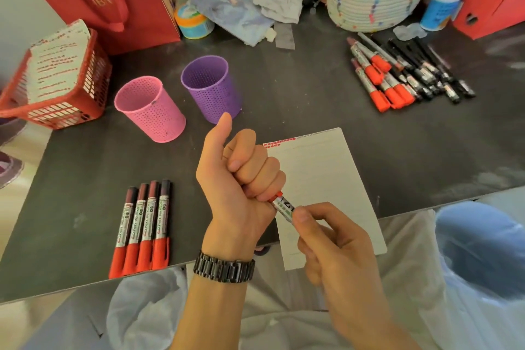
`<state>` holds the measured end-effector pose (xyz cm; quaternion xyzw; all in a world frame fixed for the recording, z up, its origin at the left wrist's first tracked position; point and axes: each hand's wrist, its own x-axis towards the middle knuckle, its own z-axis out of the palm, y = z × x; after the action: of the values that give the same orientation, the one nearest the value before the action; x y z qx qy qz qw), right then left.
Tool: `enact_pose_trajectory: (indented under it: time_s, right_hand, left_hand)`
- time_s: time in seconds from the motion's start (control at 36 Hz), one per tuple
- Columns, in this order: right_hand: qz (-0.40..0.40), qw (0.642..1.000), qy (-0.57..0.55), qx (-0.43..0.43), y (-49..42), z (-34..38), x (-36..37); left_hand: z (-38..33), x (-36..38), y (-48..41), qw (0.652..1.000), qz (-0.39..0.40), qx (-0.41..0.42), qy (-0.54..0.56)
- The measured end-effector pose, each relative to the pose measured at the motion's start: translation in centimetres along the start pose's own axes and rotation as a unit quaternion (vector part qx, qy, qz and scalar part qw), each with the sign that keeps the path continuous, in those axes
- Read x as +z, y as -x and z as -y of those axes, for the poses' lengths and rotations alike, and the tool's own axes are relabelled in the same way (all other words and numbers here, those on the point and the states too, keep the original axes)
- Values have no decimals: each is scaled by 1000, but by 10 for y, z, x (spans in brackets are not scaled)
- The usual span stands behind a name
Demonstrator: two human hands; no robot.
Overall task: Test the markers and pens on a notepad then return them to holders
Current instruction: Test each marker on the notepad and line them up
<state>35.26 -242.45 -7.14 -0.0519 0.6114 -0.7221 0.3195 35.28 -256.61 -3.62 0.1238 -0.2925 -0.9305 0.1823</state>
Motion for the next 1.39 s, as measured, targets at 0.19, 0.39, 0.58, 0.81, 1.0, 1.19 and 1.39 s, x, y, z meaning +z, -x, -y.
enact_pose_trajectory:
  time_s: [0.19,0.39,0.58,0.81,1.0,1.19,1.39]
  right_hand:
    - [66,991,-70,92,-11,14,-4]
    - [107,983,-53,138,-26,33,-1]
    - [152,976,157,2,-51,45,6]
    - [227,945,225,-76,-90,54,33]
    - [182,977,109,11,-102,16,87]
    - [245,941,231,-11,-116,-18,107]
    - [209,898,383,-63,-120,-33,131]
  left_hand:
    - [-14,8,0,999,37,-1,11]
    - [-26,15,-2,998,25,52,4]
    - [-32,-11,19,944,-61,174,-272]
    - [-36,-63,88,811,-177,162,-533]
    - [-48,-80,124,735,-214,131,-630]
    - [-137,-143,110,568,-309,155,-747]
    - [-168,-226,70,446,-348,21,-824]
